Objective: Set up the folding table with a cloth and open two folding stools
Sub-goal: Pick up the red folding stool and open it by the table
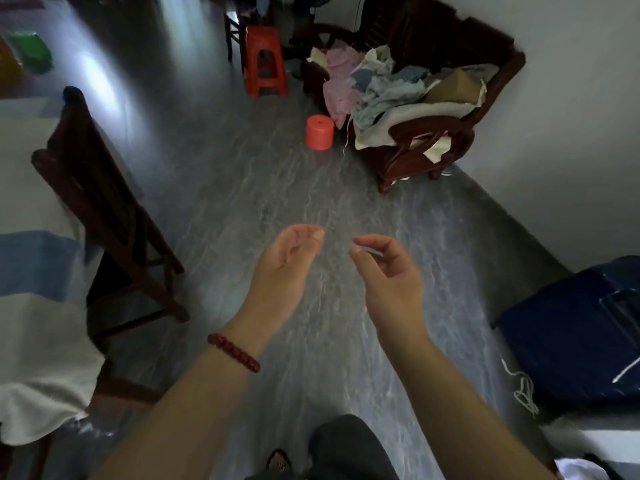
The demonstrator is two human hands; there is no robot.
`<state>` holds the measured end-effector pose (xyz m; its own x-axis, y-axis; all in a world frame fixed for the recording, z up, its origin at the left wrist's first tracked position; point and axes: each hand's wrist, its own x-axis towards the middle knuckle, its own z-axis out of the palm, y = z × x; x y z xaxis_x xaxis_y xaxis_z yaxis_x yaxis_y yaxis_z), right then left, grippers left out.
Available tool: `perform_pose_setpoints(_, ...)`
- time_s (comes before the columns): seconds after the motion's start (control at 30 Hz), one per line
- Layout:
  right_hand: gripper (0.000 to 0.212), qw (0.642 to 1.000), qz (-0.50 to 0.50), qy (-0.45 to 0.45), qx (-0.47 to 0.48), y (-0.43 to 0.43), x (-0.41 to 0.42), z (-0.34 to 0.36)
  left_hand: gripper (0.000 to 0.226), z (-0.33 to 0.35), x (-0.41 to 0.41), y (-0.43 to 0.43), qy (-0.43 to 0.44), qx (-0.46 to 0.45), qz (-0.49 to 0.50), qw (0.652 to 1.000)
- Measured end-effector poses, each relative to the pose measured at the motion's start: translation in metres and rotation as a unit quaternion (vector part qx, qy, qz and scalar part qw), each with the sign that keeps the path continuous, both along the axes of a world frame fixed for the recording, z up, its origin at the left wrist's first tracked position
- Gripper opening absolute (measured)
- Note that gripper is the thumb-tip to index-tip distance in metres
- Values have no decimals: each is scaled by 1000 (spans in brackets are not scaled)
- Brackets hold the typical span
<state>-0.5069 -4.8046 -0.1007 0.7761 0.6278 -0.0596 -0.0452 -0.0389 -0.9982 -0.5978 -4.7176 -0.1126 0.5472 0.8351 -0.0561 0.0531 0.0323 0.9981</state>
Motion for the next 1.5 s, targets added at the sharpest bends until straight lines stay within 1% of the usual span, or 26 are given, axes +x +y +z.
perform_pose_setpoints(0.13, 6, 1000, -6, 7, -5, 52, 43, -9, 17, -4, 45, 51, 14, 10, -19, 1000)
perform_pose_setpoints(0.27, 8, 1000, -5, 4, 4, 116, 99, -19, 12, -8, 104, 112, 8, 13, -26, 1000)
perform_pose_setpoints(0.4, 10, 1000, -7, -1, 19, 174, 158, -9, 11, 2, 164, 164, 9, 20, -34, 999)
perform_pose_setpoints(0.53, 10, 999, 7, -19, 35, 221, 210, 4, 10, 13, 213, 210, 11, 48, -61, 997)
perform_pose_setpoints(0.6, 11, 999, 7, -15, 40, 246, 235, 4, 10, 12, 235, 234, 12, 40, -54, 998)
perform_pose_setpoints(0.77, 11, 999, 15, 3, 41, 296, 269, -1, 10, 8, 267, 281, 7, 15, -24, 1000)
perform_pose_setpoints(0.97, 13, 999, 27, -8, 35, 386, 312, -14, 11, -2, 308, 369, 0, 5, -19, 1000)
perform_pose_setpoints(1.13, 14, 999, 28, -19, 42, 485, 353, -19, 11, -10, 352, 468, -17, 2, -19, 1000)
perform_pose_setpoints(1.3, 18, 998, 29, -24, 50, 594, 390, -9, 11, 5, 385, 578, -31, 17, -10, 999)
perform_pose_setpoints(1.4, 18, 997, 24, -25, 65, 649, 406, -2, 16, 12, 398, 635, -28, 32, -5, 999)
perform_pose_setpoints(1.5, 19, 997, 21, -18, 65, 691, 418, -5, 18, 12, 412, 677, -26, 21, -2, 999)
